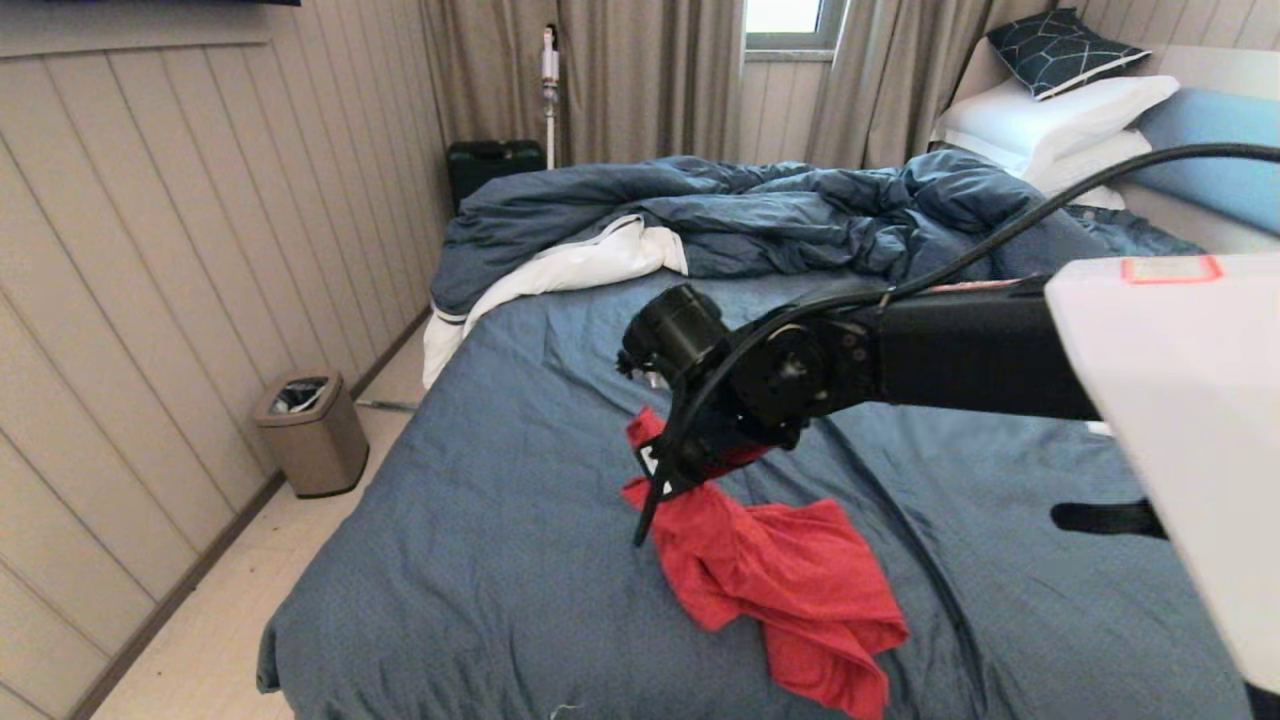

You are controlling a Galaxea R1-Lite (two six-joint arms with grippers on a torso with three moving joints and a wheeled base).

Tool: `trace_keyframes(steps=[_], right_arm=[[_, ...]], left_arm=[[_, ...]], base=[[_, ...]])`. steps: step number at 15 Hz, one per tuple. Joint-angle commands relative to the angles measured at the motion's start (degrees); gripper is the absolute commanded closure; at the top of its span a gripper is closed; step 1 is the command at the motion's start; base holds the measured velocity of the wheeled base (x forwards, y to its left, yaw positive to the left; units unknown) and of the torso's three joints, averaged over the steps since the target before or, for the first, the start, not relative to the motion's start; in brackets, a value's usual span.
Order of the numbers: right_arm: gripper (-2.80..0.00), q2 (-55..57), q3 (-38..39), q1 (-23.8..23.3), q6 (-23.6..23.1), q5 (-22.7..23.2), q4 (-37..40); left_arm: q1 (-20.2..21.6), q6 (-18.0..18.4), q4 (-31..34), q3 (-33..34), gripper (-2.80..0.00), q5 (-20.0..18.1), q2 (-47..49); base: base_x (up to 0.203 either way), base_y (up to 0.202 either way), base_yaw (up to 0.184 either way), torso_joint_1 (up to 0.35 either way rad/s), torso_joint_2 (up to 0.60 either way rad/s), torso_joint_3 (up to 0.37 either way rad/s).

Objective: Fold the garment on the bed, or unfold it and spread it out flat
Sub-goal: Unford the red T-shirt

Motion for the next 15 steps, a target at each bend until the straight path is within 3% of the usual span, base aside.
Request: trace_keyframes(steps=[1,2,3,9,15], right_arm=[[0.00,3.67,-1.70,2.28,0.13,-0.14,0.27],[0.00,3.77,-3.14,2.76,0.24,-0.15,0.13],[-2.80,3.01,-3.67,3.08,0.08,-0.16,-0.74],[-2.80,-3.80,-3.38,2.72,-0.46,-0.32,-1.70],[-2.80,3.88,-1.20,3.36,0.50,-0.15,1.33]], left_arm=[[0.02,0.00,-0.14,0.00,0.00,0.01,0.07],[-0.07,-0.01,-0.14,0.00,0.00,0.01,0.07],[0.00,0.00,-0.14,0.00,0.00,0.01,0.07],[-0.07,0.00,-0.14,0.00,0.00,0.01,0.07],[-0.06,0.00,-0.14,0.00,0.00,0.01,0.07]], base=[[0.000,0.000,0.000,0.000,0.00,0.000],[0.000,0.000,0.000,0.000,0.00,0.000],[0.000,0.000,0.000,0.000,0.00,0.000],[0.000,0.000,0.000,0.000,0.00,0.000],[0.000,0.000,0.000,0.000,0.00,0.000]])
